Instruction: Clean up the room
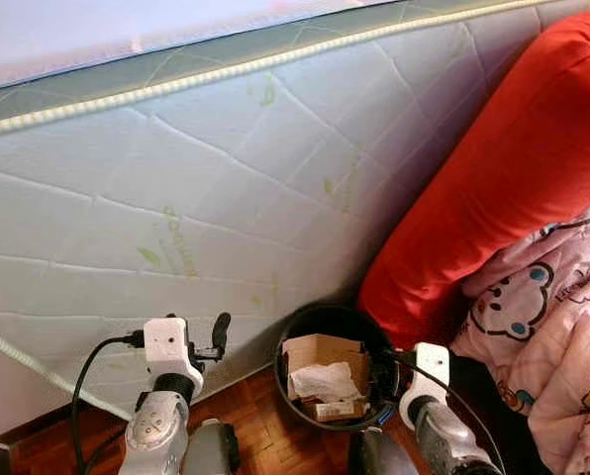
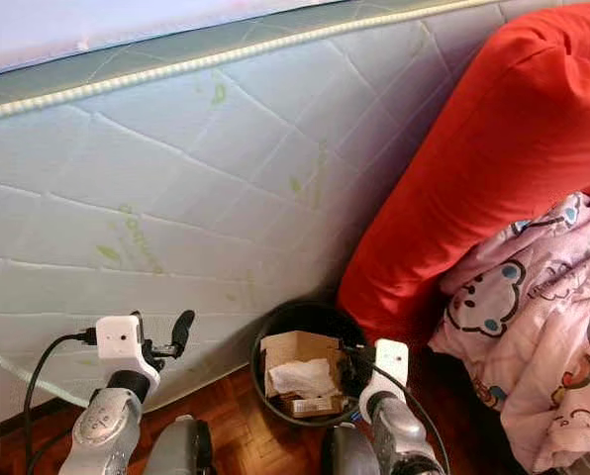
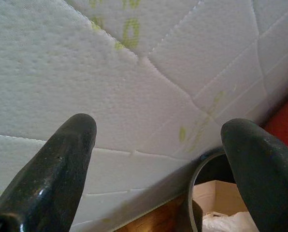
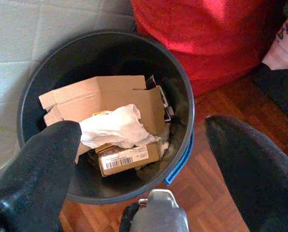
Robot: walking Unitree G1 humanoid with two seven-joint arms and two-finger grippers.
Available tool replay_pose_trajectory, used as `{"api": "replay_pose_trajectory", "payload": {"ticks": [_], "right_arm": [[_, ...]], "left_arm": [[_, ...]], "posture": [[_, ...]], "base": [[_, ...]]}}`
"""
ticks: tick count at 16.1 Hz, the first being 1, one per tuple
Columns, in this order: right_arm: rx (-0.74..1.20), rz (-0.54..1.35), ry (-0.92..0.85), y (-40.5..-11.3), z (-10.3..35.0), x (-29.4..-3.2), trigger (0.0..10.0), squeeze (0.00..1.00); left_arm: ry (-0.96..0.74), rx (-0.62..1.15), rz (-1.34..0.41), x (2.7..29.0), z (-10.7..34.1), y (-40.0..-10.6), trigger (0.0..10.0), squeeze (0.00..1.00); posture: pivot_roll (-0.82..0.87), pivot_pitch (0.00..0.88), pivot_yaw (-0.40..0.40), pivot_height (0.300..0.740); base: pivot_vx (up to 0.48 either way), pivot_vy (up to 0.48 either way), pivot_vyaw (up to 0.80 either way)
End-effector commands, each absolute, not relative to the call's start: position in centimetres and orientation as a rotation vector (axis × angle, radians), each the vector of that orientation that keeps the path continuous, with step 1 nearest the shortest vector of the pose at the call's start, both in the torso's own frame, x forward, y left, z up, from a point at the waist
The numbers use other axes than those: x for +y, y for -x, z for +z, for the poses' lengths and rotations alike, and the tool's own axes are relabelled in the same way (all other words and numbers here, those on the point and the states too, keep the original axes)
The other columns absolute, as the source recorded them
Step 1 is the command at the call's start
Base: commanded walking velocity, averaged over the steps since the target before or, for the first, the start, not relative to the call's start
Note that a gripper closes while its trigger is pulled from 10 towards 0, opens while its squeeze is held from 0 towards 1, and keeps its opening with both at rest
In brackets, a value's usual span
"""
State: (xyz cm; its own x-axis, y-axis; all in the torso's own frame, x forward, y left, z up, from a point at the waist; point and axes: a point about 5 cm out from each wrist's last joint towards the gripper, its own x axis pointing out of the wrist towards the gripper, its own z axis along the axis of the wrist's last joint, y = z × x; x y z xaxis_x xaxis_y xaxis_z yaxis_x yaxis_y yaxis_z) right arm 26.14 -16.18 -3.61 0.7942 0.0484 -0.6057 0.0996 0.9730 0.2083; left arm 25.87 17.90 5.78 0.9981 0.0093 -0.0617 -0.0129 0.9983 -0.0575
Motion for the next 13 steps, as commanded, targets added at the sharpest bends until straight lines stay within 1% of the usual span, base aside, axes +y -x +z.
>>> {"api": "replay_pose_trajectory", "payload": {"ticks": [1, 4, 7, 10, 13], "right_arm": [[0.670, -0.033, -0.221, -25.4, -4.1, -16.6, 10.0, 0.00], [0.695, -0.041, -0.209, -24.7, -4.6, -16.8, 10.0, 0.00], [0.723, -0.036, -0.190, -24.0, -5.2, -16.8, 10.0, 0.00], [0.773, -0.040, -0.159, -22.6, -6.0, -17.2, 10.0, 0.00], [0.818, -0.043, -0.130, -21.2, -6.9, -17.5, 10.0, 0.00]], "left_arm": [[0.052, 0.091, 0.012, 17.9, 5.3, -25.8, 10.0, 0.00], [0.049, 0.137, 0.007, 18.0, 4.3, -25.8, 10.0, 0.00], [0.067, 0.240, 0.021, 18.8, 2.3, -25.8, 10.0, 0.00], [0.063, 0.374, 0.018, 19.3, 0.0, -25.7, 10.0, 0.00], [0.030, 0.526, 0.015, 19.5, -2.7, -24.4, 10.0, 0.00]], "posture": [[0.02, 0.148, -0.057, 0.661], [0.02, 0.143, -0.056, 0.701], [0.02, 0.135, -0.056, 0.736], [0.02, 0.112, -0.058, 0.740], [0.02, 0.083, -0.058, 0.740]], "base": [[0.000, 0.000, 0.00], [0.000, 0.000, 0.00], [0.000, 0.000, 0.00], [0.000, 0.000, 0.00], [0.000, 0.000, 0.00]]}}
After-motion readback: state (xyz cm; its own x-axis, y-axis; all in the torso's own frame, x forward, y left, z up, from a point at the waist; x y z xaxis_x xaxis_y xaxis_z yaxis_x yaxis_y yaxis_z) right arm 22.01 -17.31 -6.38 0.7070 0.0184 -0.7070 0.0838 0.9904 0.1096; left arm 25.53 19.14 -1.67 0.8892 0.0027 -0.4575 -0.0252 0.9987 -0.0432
